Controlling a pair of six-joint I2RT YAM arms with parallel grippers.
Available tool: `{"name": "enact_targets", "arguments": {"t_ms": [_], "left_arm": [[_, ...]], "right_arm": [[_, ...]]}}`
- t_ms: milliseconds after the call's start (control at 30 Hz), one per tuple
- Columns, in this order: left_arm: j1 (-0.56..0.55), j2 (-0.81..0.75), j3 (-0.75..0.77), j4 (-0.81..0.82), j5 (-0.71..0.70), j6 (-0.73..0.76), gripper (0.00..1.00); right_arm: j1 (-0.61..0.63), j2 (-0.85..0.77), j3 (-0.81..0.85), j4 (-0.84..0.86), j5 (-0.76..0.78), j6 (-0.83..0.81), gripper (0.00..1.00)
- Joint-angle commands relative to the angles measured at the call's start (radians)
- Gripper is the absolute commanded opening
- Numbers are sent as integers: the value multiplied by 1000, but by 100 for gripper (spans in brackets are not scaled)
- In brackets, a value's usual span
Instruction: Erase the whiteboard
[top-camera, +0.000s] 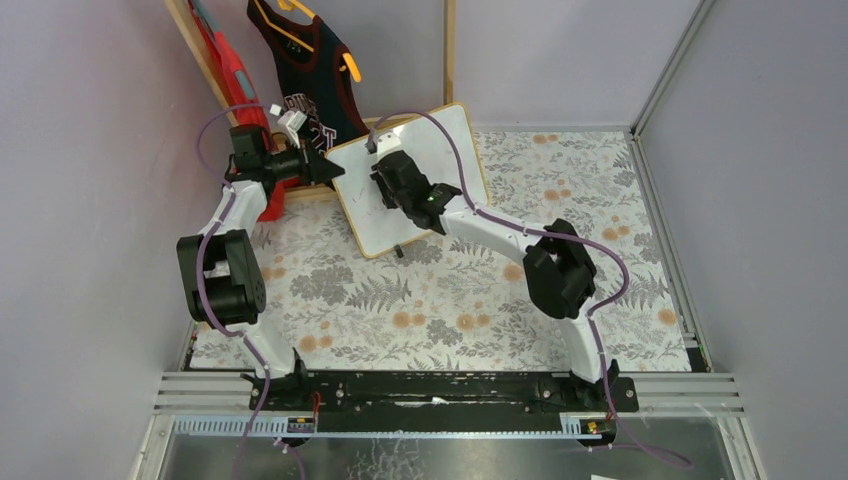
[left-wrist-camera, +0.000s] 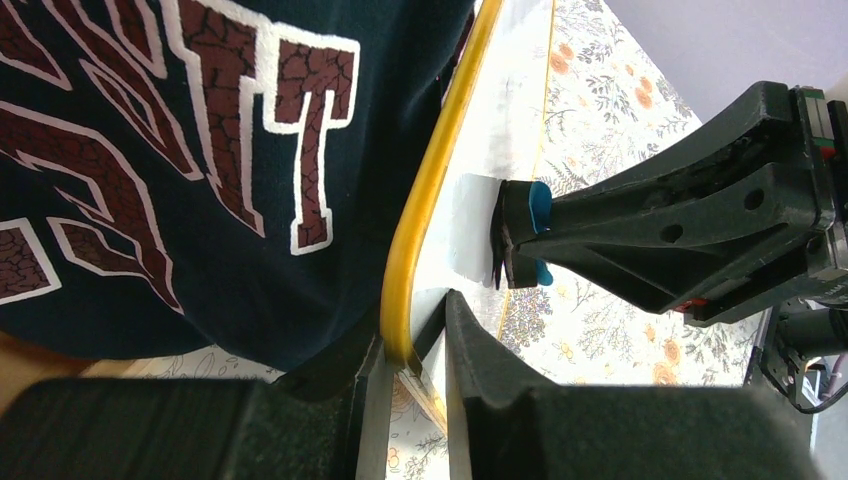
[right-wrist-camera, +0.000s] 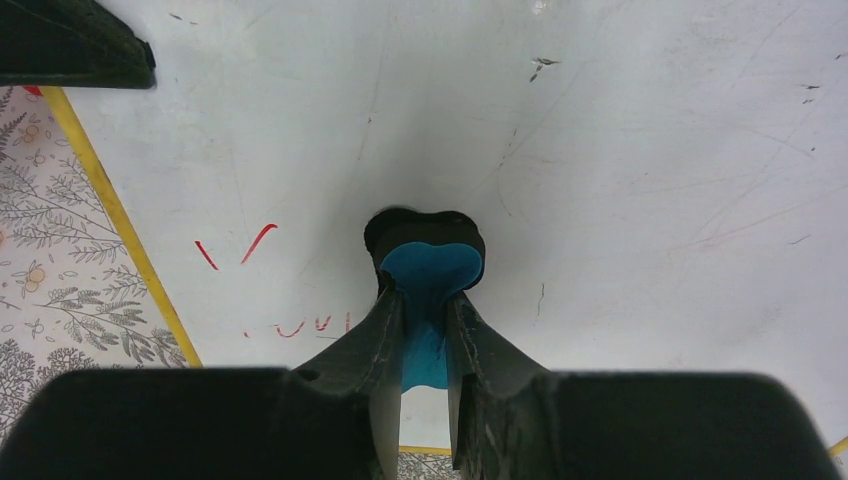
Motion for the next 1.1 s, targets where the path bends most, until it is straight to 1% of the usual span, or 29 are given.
{"name": "enact_targets", "arguments": {"t_ms": [0,233,400,700,833,933,1067], "left_arm": [[-5,11,-35,-72,-117,133,0],[-5,10,-36,-73,-122,134,0],[-7,11,-33,-74,-116,130,0],[-7,12,-40,-73,-115,132,0],[-6,8,-43,-73,-116,134,0],[-7,3,-43,-73,-118,134,0],[-6,1,-45,-73,-120,135,0]], "right_arm": [[16,9,53,25,57,-5,0],[102,87,169,-10,50,-3,0],[127,124,227,-30,43,3,0],[129,117,201,-17,50,-3,0],[125,137,226,-38,100,-37,0],[101,133,218,-46,121,-40,0],[50,82,147,-22,142,-35,0]]}}
